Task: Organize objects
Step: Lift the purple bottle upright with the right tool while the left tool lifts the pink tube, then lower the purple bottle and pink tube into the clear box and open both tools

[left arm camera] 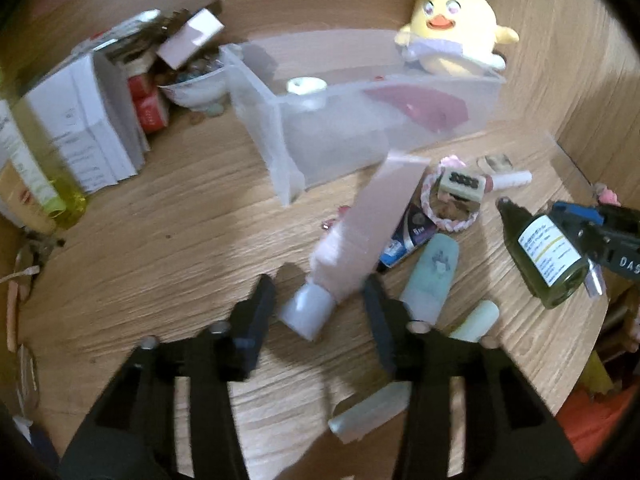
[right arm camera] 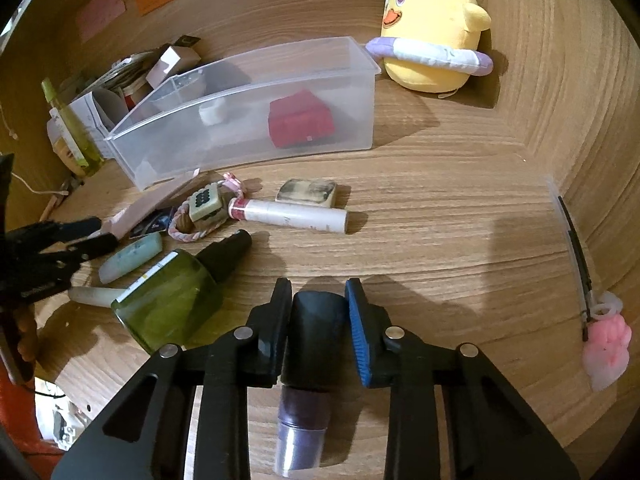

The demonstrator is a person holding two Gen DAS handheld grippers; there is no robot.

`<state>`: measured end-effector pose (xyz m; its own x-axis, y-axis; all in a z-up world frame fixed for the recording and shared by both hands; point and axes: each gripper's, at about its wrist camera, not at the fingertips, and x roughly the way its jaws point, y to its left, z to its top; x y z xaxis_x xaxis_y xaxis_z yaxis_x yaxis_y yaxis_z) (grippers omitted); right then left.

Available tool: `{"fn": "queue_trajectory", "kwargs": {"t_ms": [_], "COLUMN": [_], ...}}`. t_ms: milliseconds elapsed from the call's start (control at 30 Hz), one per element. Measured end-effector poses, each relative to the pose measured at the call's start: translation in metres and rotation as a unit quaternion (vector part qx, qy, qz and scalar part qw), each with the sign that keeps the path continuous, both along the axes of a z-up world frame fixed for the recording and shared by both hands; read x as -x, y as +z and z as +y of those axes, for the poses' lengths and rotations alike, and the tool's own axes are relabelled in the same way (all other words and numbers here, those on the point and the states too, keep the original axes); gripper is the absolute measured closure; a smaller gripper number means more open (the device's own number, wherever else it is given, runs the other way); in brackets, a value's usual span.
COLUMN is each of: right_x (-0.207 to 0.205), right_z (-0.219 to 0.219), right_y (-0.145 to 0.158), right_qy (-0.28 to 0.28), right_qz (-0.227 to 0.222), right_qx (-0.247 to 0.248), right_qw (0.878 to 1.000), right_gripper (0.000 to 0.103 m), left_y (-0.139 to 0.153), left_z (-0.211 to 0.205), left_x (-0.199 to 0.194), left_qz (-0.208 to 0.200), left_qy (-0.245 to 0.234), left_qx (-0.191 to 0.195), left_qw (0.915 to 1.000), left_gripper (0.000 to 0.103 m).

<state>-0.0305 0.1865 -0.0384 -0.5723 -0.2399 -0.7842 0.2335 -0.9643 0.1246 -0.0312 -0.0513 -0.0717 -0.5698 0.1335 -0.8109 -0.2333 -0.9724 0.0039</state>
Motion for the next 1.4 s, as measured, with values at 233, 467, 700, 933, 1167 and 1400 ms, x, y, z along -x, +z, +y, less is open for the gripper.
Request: {"fn": "queue_trajectory", "kwargs": {"t_ms": [233, 467, 700, 933, 1167, 1400], "right_x": [0.003, 0.006, 0.009, 0.016, 0.020, 0.017], "right_z": [-0.002, 0.000, 0.002, 0.002, -0.001, -0.001], "right_y": [0.005, 0.018, 0.039, 0.051, 0.061, 0.079], "right_qy": [-0.002, -0.001, -0.002, -0.001, 0.005, 0.013], "right_qz": [0.008, 0.030, 0.063, 0.085, 0.102, 0.130], "right_qx": [0.004, 0.008, 0.013, 0.019, 0.027, 0.033], "right_qw": [1.000, 1.000, 0.998, 0.996, 0.994, 0.991], "right_gripper": [0.078, 0.078, 0.079, 0.079, 0.079, 0.079], "left_y": [0.000, 0.016, 0.035, 0.047, 0.060, 0.075], "left_z": [0.007, 0.009, 0.011, 0.014, 0.016, 0.020], "left_x": [-0.007, -0.030, -0.046, -0.062, -0.075, -0.074], "left_qz": [0.020, 0.056, 0.078, 0.083, 0.092, 0.118], "left_qy": [0.003, 0.008, 0.012, 0.010, 0.012, 0.013], "left_qx": [0.010, 0.003, -0.010, -0.020, -0.036, -0.040], "left_qw": [0.9998, 0.9984, 0.9968, 0.9963, 0.9950, 0.9921], "left_gripper": [0.079, 0.080, 0.081, 0.083, 0.083, 0.083]}}
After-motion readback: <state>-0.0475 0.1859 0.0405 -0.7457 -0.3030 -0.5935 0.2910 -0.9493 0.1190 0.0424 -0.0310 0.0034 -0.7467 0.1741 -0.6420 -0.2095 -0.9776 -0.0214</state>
